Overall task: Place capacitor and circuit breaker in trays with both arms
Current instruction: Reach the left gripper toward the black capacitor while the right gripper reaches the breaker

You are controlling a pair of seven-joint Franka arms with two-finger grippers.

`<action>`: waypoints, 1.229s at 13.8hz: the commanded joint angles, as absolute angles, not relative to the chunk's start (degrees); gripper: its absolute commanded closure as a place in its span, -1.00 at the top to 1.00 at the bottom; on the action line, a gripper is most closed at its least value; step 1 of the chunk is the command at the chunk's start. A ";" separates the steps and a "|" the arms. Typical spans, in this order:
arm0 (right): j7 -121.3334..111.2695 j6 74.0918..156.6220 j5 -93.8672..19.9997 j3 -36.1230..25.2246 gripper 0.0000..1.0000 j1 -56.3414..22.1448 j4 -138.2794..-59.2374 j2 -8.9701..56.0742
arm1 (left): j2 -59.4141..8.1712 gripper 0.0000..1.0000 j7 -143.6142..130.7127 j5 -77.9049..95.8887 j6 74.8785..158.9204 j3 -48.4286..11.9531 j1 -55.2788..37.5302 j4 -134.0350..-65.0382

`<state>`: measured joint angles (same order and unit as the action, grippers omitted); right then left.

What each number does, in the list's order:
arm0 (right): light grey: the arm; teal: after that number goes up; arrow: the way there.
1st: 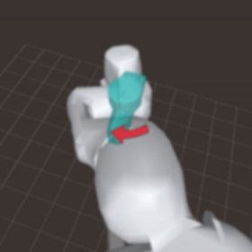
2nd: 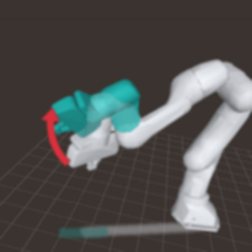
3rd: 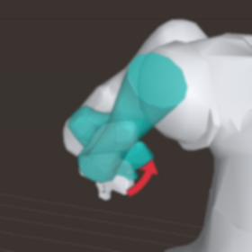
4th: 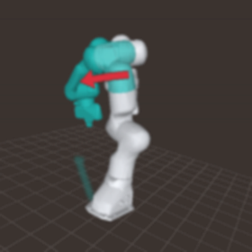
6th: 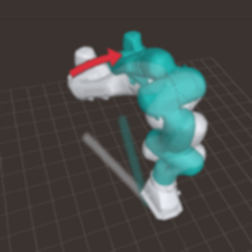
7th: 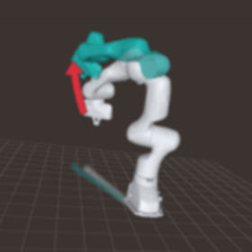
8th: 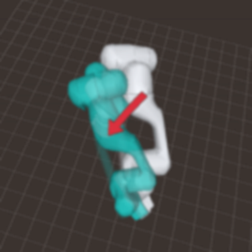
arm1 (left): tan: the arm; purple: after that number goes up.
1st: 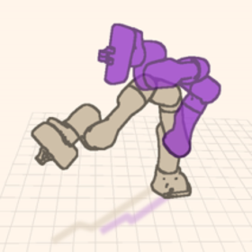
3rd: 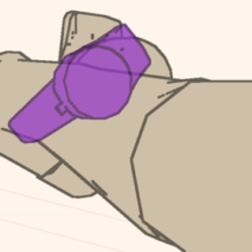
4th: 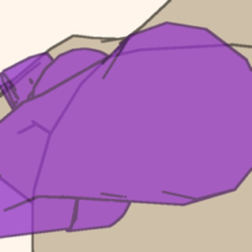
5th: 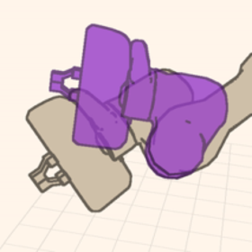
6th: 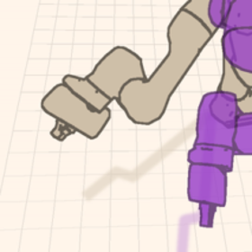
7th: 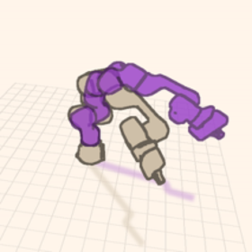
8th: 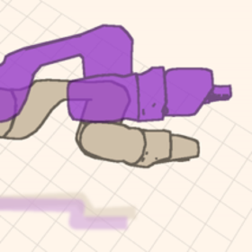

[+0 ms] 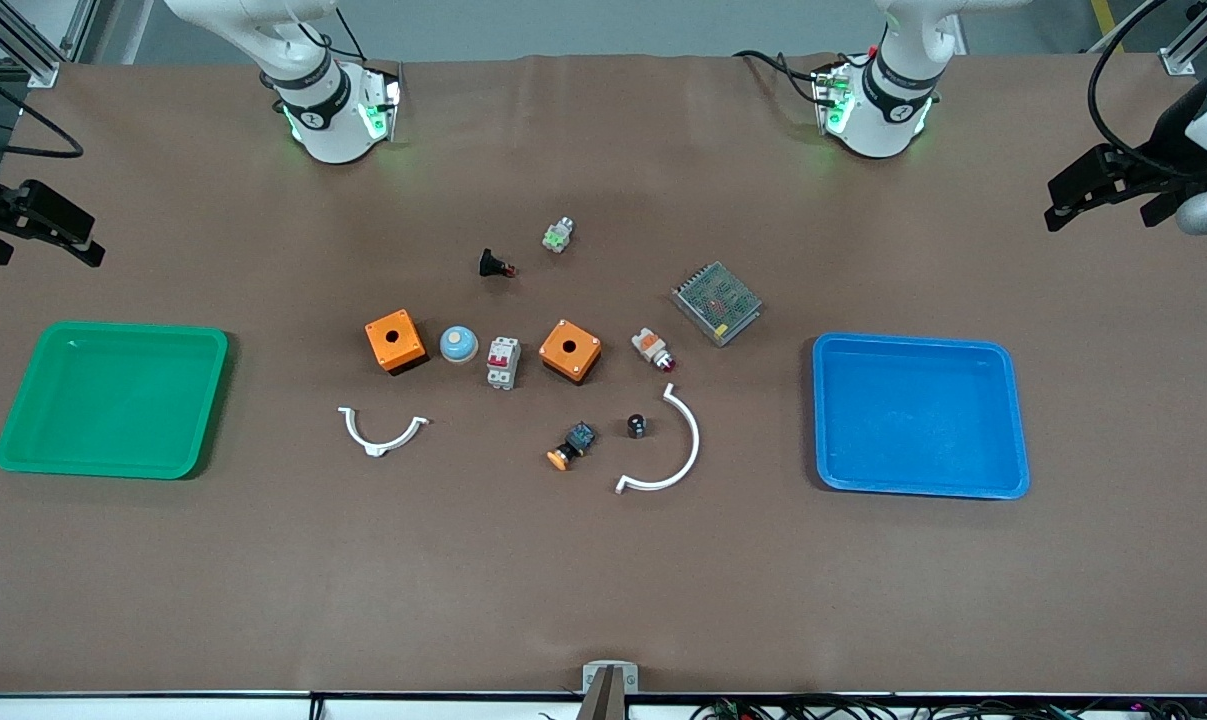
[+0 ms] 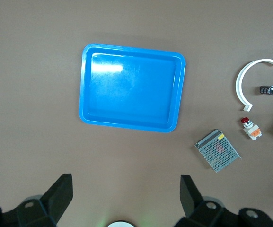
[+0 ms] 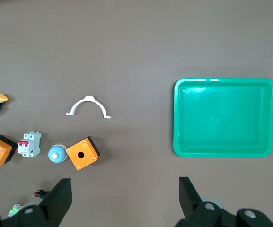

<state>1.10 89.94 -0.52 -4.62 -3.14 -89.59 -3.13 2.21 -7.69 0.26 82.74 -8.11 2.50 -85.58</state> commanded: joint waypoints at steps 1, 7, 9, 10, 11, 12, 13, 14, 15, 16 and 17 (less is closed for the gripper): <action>1.05 88.95 -0.09 -3.96 1.00 -2.11 -87.98 -2.29 | 2.64 1.00 -6.24 0.26 82.53 -8.35 3.16 -85.61; 1.23 88.77 -0.35 -3.96 1.00 -2.20 -87.98 -1.32 | -1.04 1.00 -7.47 0.61 82.79 -9.05 2.03 -85.61; 1.32 88.77 -0.53 -3.87 1.00 -2.55 -87.98 -0.79 | -5.08 1.00 -7.64 0.97 87.59 -11.24 0.71 -86.13; 1.32 88.77 -0.53 -3.87 1.00 -2.72 -87.98 -0.79 | -6.92 1.00 -8.60 0.71 89.89 -12.03 -0.25 -86.22; 1.41 88.86 -0.53 -3.87 1.00 -2.90 -87.98 -0.62 | -8.77 1.00 -11.92 0.53 91.48 -12.30 -2.26 -85.79; 1.15 88.77 -0.53 -3.87 1.00 -2.90 -87.98 -0.18 | -10.01 1.00 -15.00 0.70 93.76 -12.30 -3.85 -85.87; 1.14 88.77 -0.61 -3.78 1.00 -2.99 -87.98 0.26 | -12.46 1.00 -17.99 0.62 96.13 -12.39 -5.52 -85.87; 1.14 88.77 -0.62 -3.52 1.00 -3.16 -88.15 0.52 | -15.09 1.00 -21.06 0.27 96.76 -12.31 -8.15 -85.87; 1.14 88.86 -0.70 -3.52 1.00 -4.03 -88.07 1.14 | -17.90 1.00 -24.57 -0.95 97.20 -12.22 -11.39 -85.87; 1.06 89.03 -0.70 -3.52 1.00 -5.09 -88.50 1.32 | -20.28 1.00 -27.13 -2.88 98.08 -12.39 -12.73 -85.78; 1.14 88.77 -0.79 -3.52 1.00 -6.49 -88.85 1.75 | -22.83 1.00 -28.29 -2.90 100.44 -12.39 -13.53 -85.78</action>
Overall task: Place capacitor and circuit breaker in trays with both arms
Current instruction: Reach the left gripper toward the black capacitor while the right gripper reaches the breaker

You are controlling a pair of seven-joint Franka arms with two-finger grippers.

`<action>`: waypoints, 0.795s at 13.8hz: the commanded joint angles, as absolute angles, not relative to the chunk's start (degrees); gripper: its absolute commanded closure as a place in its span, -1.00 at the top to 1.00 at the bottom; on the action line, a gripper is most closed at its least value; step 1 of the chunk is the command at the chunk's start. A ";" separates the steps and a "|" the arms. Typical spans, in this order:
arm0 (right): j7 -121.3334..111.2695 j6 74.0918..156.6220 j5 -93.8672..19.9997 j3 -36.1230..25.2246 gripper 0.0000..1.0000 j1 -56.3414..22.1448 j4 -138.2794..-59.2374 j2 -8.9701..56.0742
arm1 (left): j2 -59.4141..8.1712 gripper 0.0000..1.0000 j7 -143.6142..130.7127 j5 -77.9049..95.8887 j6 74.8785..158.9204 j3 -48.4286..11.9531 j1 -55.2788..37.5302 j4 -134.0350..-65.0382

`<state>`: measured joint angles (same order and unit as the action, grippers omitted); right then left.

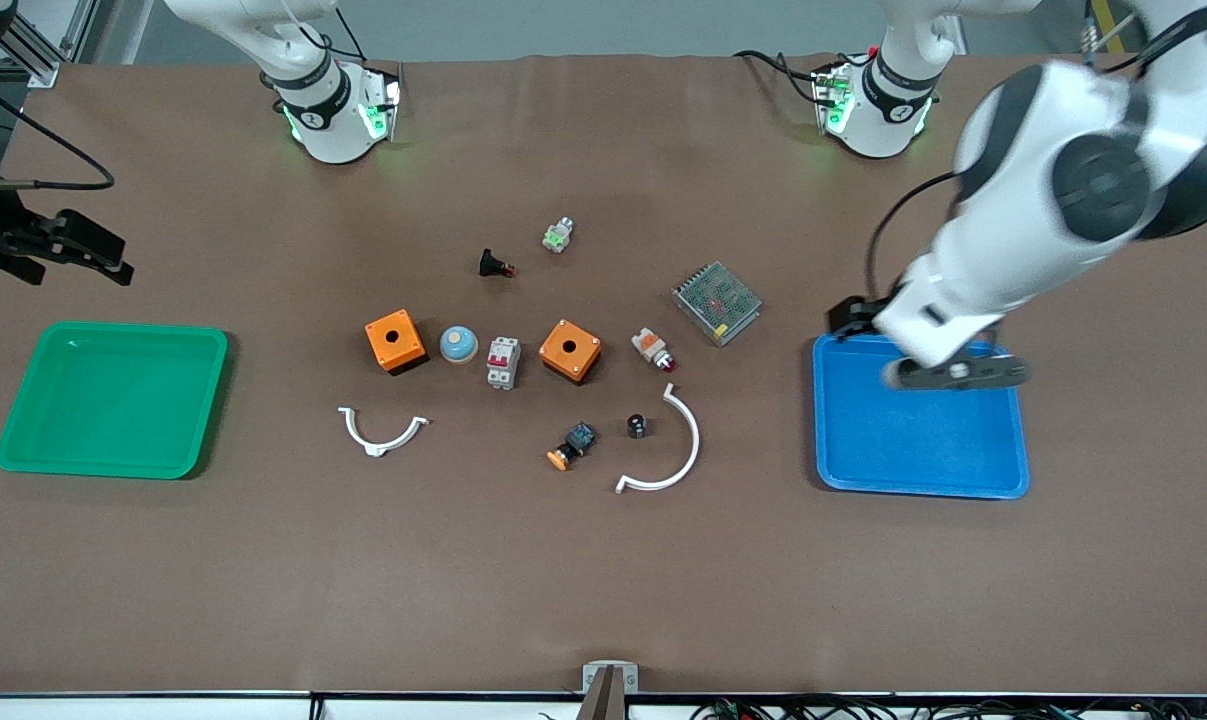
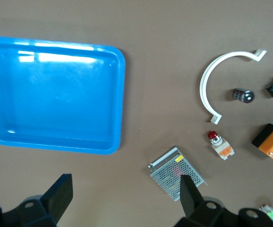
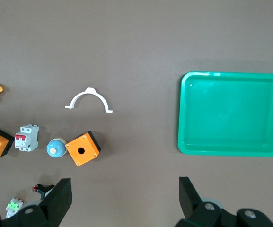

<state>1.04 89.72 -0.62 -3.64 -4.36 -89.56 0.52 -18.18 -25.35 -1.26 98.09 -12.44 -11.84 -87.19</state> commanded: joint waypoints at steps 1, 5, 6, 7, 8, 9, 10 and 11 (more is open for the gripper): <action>1.66 89.03 -0.79 -3.52 1.00 -8.07 -90.08 2.19 | -24.50 1.00 -29.43 -2.99 104.03 -12.39 -15.10 -85.78; 4.90 90.87 -4.72 -3.52 1.00 -14.32 -96.31 2.99 | -33.46 0.99 -45.40 -3.16 117.65 -12.31 -21.69 -84.56; 7.44 92.44 -7.62 -3.52 1.00 -14.50 -98.16 3.34 | -35.57 0.94 -48.40 -3.16 119.34 -12.30 -23.01 -83.16; 8.69 94.55 -8.34 -3.52 1.00 -15.72 -100.17 3.34 | -37.94 0.85 -50.69 -3.16 120.14 -12.22 -24.33 -81.23; 9.22 97.09 -8.35 -3.52 1.00 -18.17 -102.54 3.34 | -40.06 0.72 -52.45 -3.16 120.84 -11.87 -25.65 -79.30; 11.49 100.08 -8.44 -3.52 1.00 -19.93 -104.83 3.34 | -41.73 0.62 -54.12 -3.25 122.33 -11.52 -26.88 -78.41; 15.52 103.85 -8.44 -3.52 1.00 -22.39 -107.46 3.43 | -43.23 0.55 -55.79 -3.25 125.74 -11.34 -27.59 -78.22; 19.56 108.76 -8.44 -3.52 1.00 -25.98 -110.27 3.60 | -44.46 0.52 -56.94 -3.43 128.82 -11.08 -28.47 -78.22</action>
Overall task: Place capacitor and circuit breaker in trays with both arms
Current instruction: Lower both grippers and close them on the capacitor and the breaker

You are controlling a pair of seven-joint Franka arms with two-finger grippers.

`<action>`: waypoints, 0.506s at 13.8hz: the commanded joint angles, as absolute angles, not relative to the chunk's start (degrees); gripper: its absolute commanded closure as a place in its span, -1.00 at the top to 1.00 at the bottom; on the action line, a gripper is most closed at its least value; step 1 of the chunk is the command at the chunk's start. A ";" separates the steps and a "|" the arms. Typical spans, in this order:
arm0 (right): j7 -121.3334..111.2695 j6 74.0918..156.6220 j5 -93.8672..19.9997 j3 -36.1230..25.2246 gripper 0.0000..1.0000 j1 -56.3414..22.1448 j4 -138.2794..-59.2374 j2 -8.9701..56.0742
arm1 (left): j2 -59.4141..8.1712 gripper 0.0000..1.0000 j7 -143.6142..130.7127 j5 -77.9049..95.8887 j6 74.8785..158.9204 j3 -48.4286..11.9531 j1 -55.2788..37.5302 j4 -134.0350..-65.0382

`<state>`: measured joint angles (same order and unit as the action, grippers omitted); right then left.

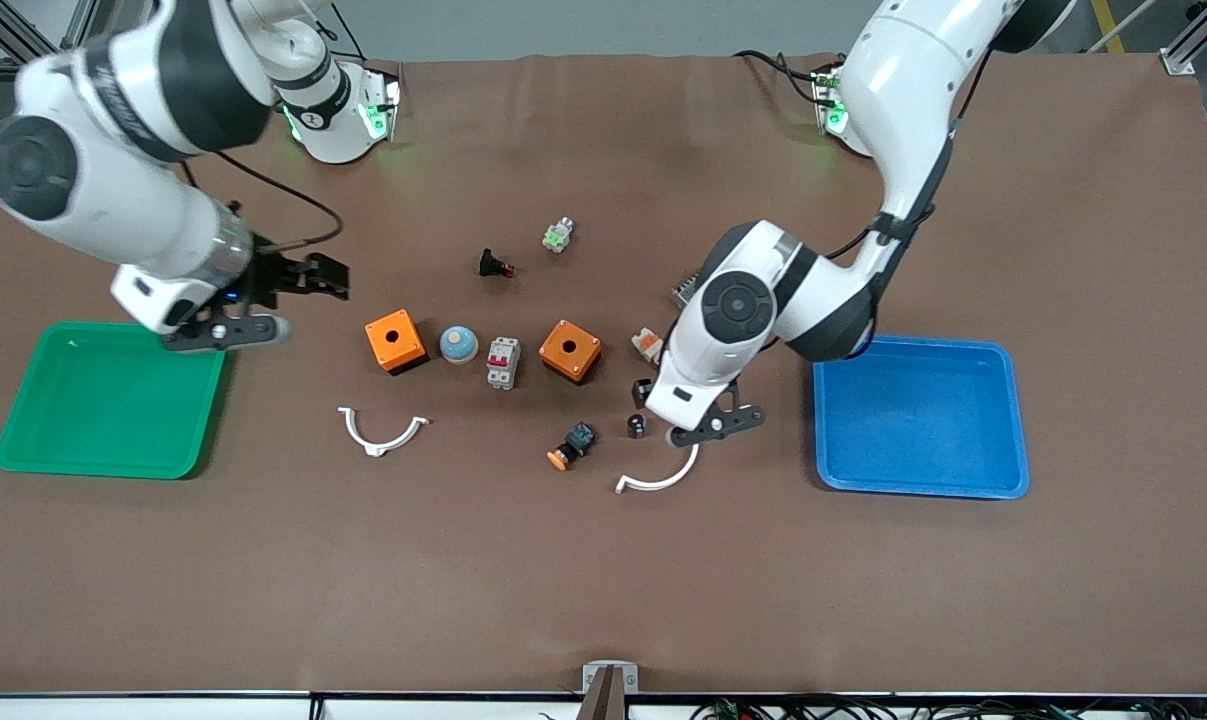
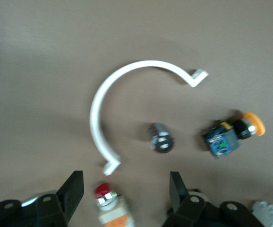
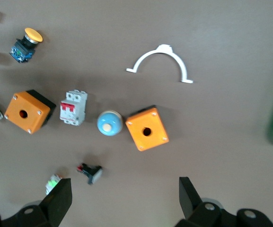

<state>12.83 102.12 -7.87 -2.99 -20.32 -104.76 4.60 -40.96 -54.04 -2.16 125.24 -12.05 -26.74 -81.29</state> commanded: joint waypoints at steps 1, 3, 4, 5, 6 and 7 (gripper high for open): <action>22.64 112.81 -8.44 -3.52 1.00 -28.10 -112.65 4.13 | -45.43 0.45 -57.21 -3.43 130.67 -10.03 -29.61 -78.05; 27.57 118.98 -8.44 -3.52 1.00 -32.41 -114.69 7.19 | -46.75 0.39 -57.22 -3.34 133.41 -7.13 -32.59 -78.05; 29.95 120.92 -8.44 -3.52 1.00 -33.91 -114.70 9.38 | -47.37 0.36 -57.30 -3.34 134.11 -6.34 -33.48 -78.05; 32.15 123.63 -8.44 -3.52 1.00 -35.67 -114.70 11.67 | -48.16 0.32 -57.30 -3.34 134.99 -5.81 -34.01 -78.05; 33.91 126.10 -8.44 -3.52 1.00 -36.90 -114.61 13.86 | -48.86 0.29 -58.00 -3.34 135.78 -5.71 -34.10 -77.96; 34.88 127.60 -8.35 -3.60 1.00 -37.70 -114.52 15.37 | -49.30 0.29 -58.53 -3.43 136.57 -5.71 -34.45 -78.05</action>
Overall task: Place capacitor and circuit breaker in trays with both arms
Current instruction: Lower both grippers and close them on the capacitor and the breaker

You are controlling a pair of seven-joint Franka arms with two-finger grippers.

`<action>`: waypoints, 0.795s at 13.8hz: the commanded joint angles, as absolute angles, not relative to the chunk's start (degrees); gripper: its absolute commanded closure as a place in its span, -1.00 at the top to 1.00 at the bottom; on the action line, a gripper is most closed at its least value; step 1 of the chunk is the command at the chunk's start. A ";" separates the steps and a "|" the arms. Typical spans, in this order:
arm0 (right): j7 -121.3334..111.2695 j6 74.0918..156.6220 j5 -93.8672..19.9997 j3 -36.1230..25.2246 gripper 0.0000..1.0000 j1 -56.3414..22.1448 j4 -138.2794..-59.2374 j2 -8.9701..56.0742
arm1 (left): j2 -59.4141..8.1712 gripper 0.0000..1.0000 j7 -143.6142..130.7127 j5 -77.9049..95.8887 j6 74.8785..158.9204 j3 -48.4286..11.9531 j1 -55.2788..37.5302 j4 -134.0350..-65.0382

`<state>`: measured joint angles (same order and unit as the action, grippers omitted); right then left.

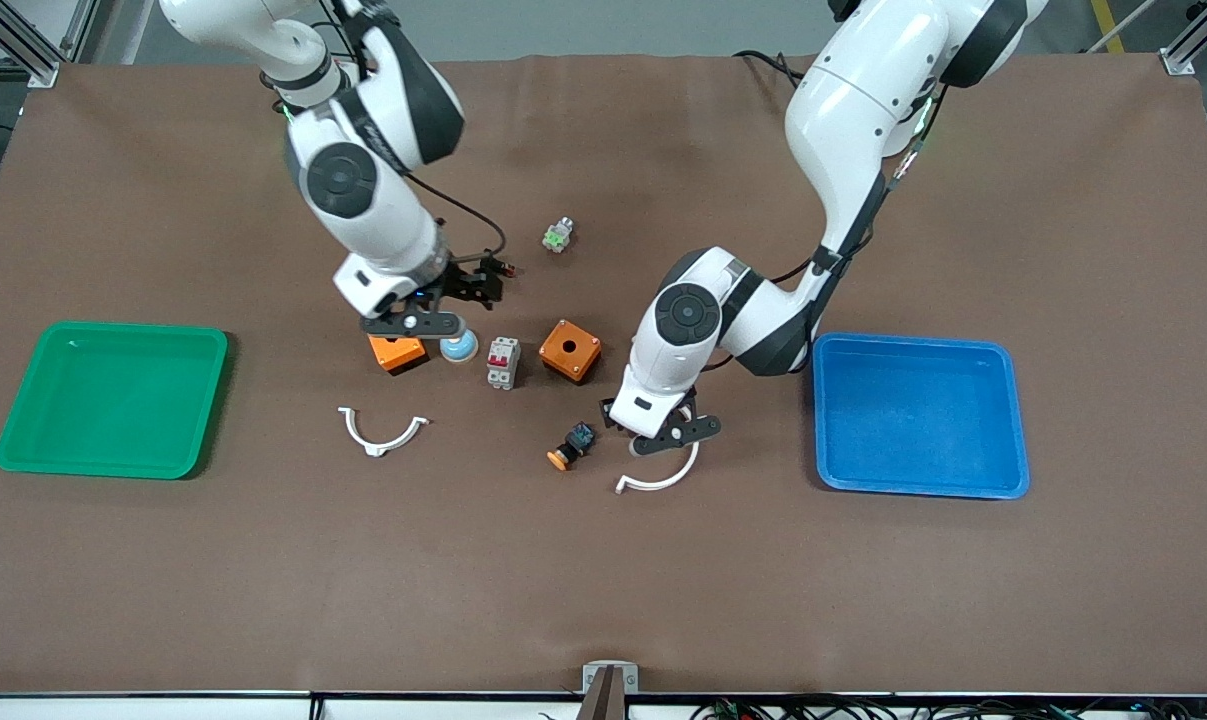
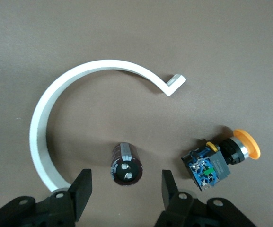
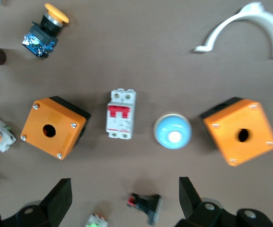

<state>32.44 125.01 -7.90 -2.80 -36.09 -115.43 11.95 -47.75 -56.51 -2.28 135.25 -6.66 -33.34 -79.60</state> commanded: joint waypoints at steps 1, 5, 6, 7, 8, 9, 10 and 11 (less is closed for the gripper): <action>34.98 128.75 -8.26 -3.60 1.00 -38.05 -114.26 16.77 | -49.74 0.27 -58.54 -3.43 136.76 -5.45 -34.54 -78.05; 34.98 131.66 -8.09 -3.60 1.00 -37.88 -111.98 22.13 | -50.36 0.11 -58.54 -3.52 136.76 -4.92 -34.81 -78.13; 35.07 131.66 -8.09 -3.60 1.00 -37.45 -110.93 23.28 | -50.71 0.10 -58.54 -3.52 136.76 -4.92 -34.89 -78.13; 35.33 131.66 -8.09 -3.60 1.00 -37.18 -109.96 24.34 | -50.89 0.08 -58.54 -3.52 136.76 -4.92 -34.89 -78.13; 35.42 131.66 -8.09 -3.60 1.00 -37.18 -109.26 25.13 | -50.98 0.04 -58.54 -3.52 136.84 -4.92 -34.89 -78.13; 35.42 131.75 -8.09 -3.60 1.00 -37.18 -108.64 26.01 | -50.89 -0.02 -58.54 -3.52 136.85 -4.92 -34.81 -78.13; 35.42 131.75 -8.09 -3.60 1.00 -37.18 -107.94 26.80 | -50.89 -0.15 -58.54 -3.52 136.85 -4.92 -34.80 -78.13; 35.42 131.75 -8.17 -3.60 1.00 -37.18 -107.49 27.50 | -50.89 -0.31 -58.54 -3.52 136.85 -4.92 -34.80 -78.13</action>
<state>34.50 132.10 -7.89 -3.77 -37.41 -110.05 25.27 -50.04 -56.81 -2.29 136.46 -5.84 -33.85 -79.52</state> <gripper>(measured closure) 0.000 0.568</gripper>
